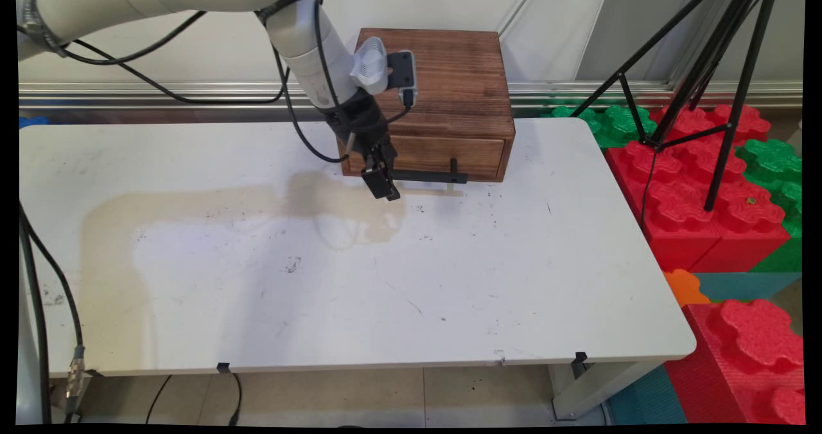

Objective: Open the drawer

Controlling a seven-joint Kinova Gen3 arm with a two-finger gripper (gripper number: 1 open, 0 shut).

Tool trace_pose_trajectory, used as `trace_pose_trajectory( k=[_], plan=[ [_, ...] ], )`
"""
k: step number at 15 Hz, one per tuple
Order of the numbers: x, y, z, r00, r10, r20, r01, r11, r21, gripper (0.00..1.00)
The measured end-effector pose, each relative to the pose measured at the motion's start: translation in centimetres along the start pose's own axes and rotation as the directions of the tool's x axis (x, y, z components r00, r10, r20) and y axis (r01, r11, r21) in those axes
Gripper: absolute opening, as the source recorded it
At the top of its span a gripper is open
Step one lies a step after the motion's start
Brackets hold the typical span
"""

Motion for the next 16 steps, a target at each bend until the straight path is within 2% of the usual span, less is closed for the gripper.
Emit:
trace_pose_trajectory(
  k=[16],
  plan=[
    [1.3, -2.9, 5.1, 0.994, 0.103, 0.037, -0.102, 0.995, -0.014, 1.00]
  ],
)
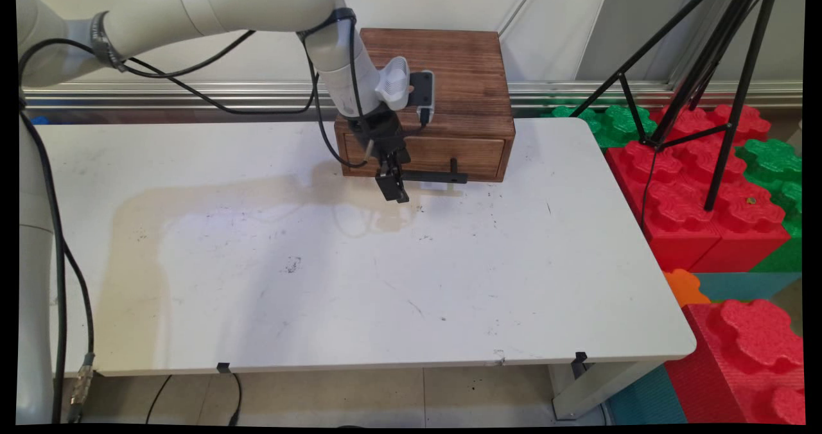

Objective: Open the drawer

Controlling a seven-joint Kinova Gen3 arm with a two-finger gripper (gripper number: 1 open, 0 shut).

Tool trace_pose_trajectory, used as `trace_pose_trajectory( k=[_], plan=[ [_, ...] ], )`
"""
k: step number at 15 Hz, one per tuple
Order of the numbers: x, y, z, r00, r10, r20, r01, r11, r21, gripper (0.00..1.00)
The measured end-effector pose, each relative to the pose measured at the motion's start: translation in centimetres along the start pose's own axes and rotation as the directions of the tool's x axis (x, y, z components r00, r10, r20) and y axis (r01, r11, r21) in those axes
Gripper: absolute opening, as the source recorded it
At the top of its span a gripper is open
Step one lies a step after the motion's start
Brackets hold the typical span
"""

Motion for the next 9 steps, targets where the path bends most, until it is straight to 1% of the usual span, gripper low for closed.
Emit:
trace_pose_trajectory(
  k=[9],
  plan=[
    [0.0, -0.7, 2.5, 0.999, 0.041, 0.027, -0.041, 0.999, -0.016, 1.00]
  ],
)
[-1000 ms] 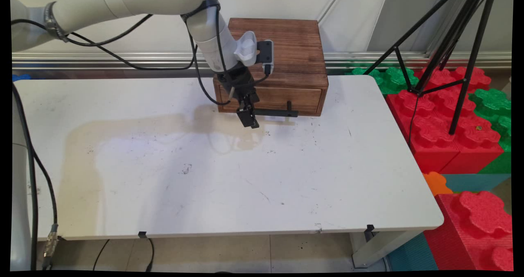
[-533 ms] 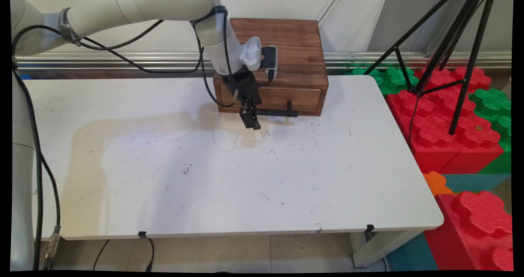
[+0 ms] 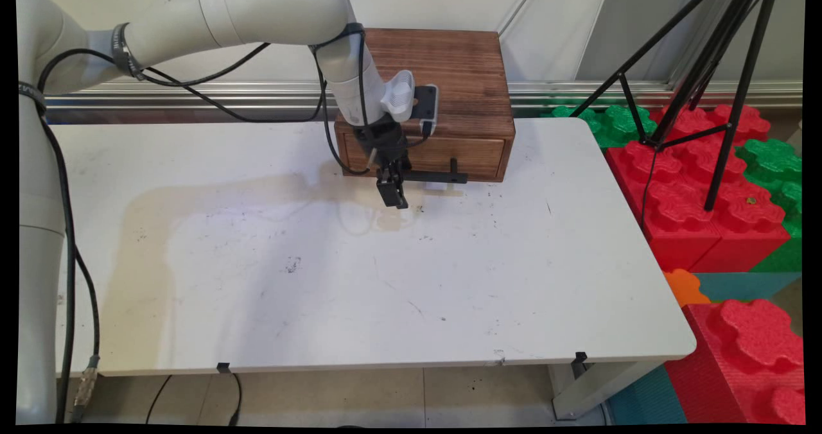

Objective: Open the drawer

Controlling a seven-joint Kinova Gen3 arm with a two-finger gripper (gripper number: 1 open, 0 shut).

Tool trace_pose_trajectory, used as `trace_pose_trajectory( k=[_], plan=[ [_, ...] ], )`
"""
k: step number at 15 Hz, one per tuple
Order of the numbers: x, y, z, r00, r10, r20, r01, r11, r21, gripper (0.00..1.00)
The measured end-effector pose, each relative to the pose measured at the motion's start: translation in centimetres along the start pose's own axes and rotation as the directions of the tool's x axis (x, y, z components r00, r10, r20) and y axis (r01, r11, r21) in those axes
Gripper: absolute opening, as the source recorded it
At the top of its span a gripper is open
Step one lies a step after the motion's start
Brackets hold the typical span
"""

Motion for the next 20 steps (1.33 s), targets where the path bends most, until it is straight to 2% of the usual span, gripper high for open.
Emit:
trace_pose_trajectory(
  k=[9, 20],
  plan=[
    [-0.1, 0.1, 1.4, 1.000, 0.023, 0.017, -0.023, 1.000, -0.017, 1.00],
    [0.3, 0.8, 1.8, 1.000, 0.027, 0.012, -0.026, 0.999, -0.029, 1.00]
  ],
)
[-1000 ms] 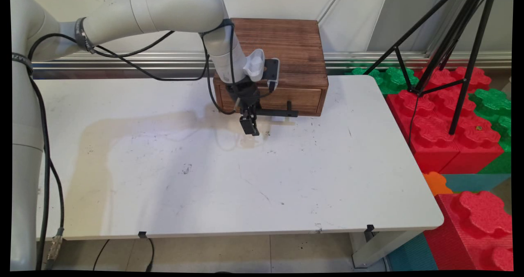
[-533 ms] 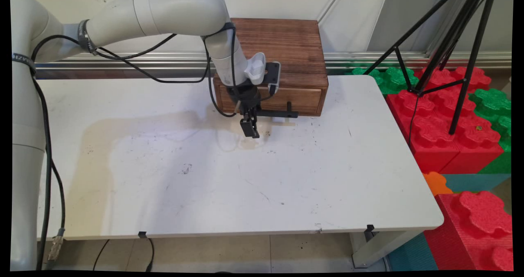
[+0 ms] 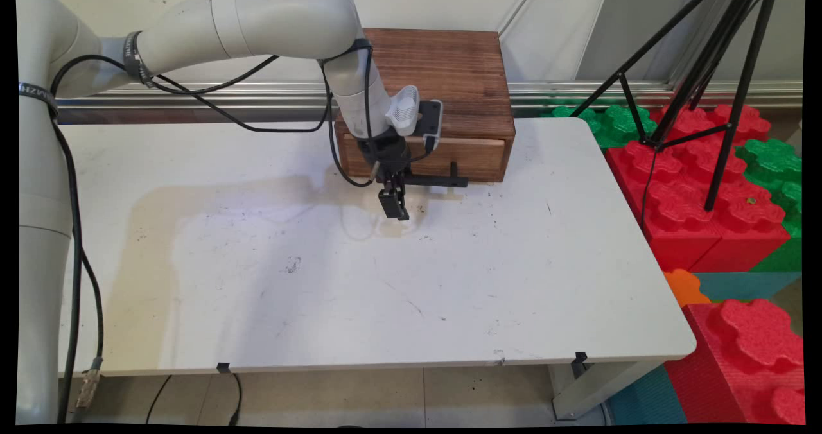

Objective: Open the drawer

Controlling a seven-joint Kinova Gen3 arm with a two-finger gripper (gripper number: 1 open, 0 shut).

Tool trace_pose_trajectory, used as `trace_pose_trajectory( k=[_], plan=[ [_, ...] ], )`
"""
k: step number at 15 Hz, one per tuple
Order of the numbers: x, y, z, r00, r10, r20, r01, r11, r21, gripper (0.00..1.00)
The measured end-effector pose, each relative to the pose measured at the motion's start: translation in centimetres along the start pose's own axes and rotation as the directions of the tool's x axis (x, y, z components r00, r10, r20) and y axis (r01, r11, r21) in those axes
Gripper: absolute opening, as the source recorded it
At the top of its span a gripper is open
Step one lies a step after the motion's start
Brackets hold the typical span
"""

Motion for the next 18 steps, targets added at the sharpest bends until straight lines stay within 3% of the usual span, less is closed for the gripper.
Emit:
trace_pose_trajectory(
  k=[18],
  plan=[
    [0.4, 2.8, -0.3, 1.000, -0.007, -0.014, 0.007, 1.000, -0.030, 1.00]
  ],
)
